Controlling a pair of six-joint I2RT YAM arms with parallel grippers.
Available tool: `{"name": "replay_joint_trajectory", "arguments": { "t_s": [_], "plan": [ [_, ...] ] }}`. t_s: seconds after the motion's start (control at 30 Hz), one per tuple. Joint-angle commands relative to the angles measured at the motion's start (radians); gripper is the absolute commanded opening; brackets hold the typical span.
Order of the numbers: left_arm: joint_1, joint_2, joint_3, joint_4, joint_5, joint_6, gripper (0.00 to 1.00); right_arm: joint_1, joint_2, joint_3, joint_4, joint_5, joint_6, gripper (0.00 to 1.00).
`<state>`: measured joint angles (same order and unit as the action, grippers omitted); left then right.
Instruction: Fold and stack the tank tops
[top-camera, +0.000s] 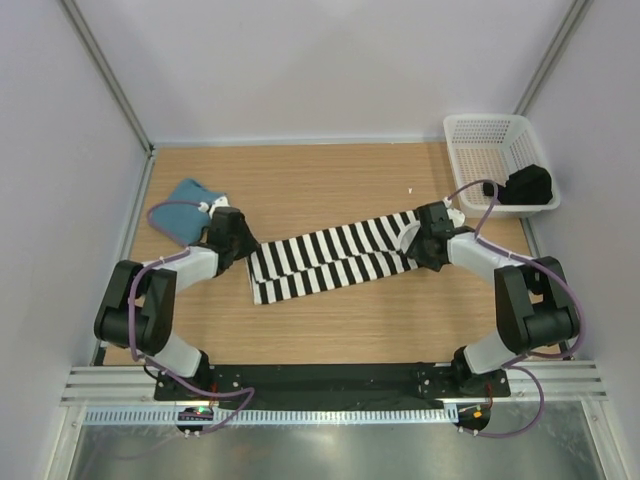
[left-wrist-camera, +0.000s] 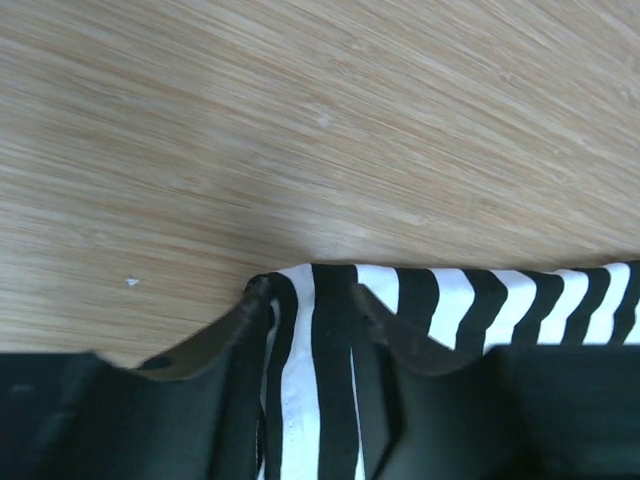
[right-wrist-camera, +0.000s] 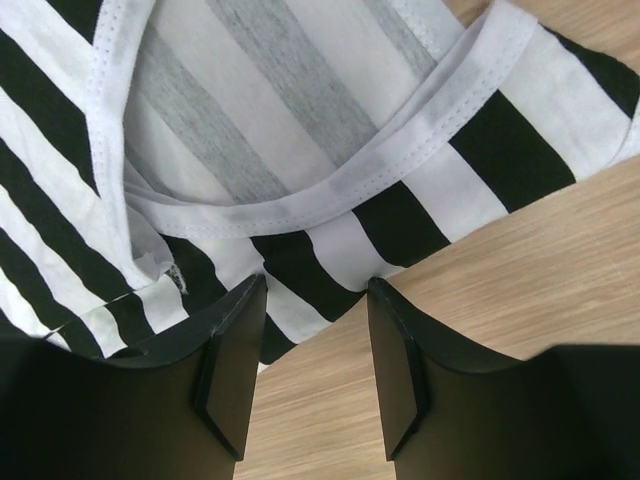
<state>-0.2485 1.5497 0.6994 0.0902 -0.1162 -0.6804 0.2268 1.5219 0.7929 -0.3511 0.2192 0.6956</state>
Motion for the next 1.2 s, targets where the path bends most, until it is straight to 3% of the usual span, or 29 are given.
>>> {"name": "replay_joint_trajectory", "arguments": {
  "t_s": [0.0, 0.03, 0.13, 0.23, 0.53, 0.77, 0.93, 1.07, 1.1, 1.13, 1.17],
  "plan": [
    [-0.002, 0.009, 0.002, 0.014, 0.035, 0.01, 0.33, -0.018, 0.021, 0.058, 0.07, -0.044, -0.062, 0.51],
    [-0.003, 0.01, -0.003, 0.013, 0.035, 0.005, 0.21, -0.021, 0.033, 0.071, 0.078, -0.069, -0.071, 0.52],
    [-0.003, 0.0, -0.037, -0.004, 0.033, -0.021, 0.0, -0.03, 0.107, 0.147, 0.09, -0.103, -0.114, 0.52],
    [-0.026, -0.063, -0.113, -0.004, 0.038, -0.047, 0.0, -0.037, 0.194, 0.241, 0.084, -0.116, -0.142, 0.52],
    [-0.293, -0.336, -0.359, -0.055, 0.023, -0.22, 0.0, -0.043, 0.515, 0.534, 0.159, -0.351, -0.154, 0.52],
    [-0.619, -0.436, -0.468, -0.063, -0.042, -0.46, 0.0, -0.043, 0.729, 0.805, 0.231, -0.474, -0.127, 0.53],
    [-0.848, -0.413, -0.423, -0.111, -0.149, -0.565, 0.2, -0.041, 0.883, 1.069, 0.178, -0.517, -0.142, 0.67],
    [-0.897, -0.463, -0.459, -0.121, -0.226, -0.639, 0.36, -0.04, 0.943, 1.163, 0.127, -0.543, -0.142, 0.65],
    [-0.897, -0.485, -0.468, -0.125, -0.232, -0.649, 0.43, -0.04, 0.946, 1.166, 0.124, -0.546, -0.142, 0.65],
    [-0.897, -0.543, -0.475, -0.156, -0.24, -0.651, 0.69, -0.041, 0.942, 1.171, 0.123, -0.547, -0.145, 0.65],
    [-0.897, -0.569, -0.475, -0.179, -0.255, -0.651, 0.85, -0.04, 0.937, 1.171, 0.11, -0.546, -0.148, 0.65]
  ]
}}
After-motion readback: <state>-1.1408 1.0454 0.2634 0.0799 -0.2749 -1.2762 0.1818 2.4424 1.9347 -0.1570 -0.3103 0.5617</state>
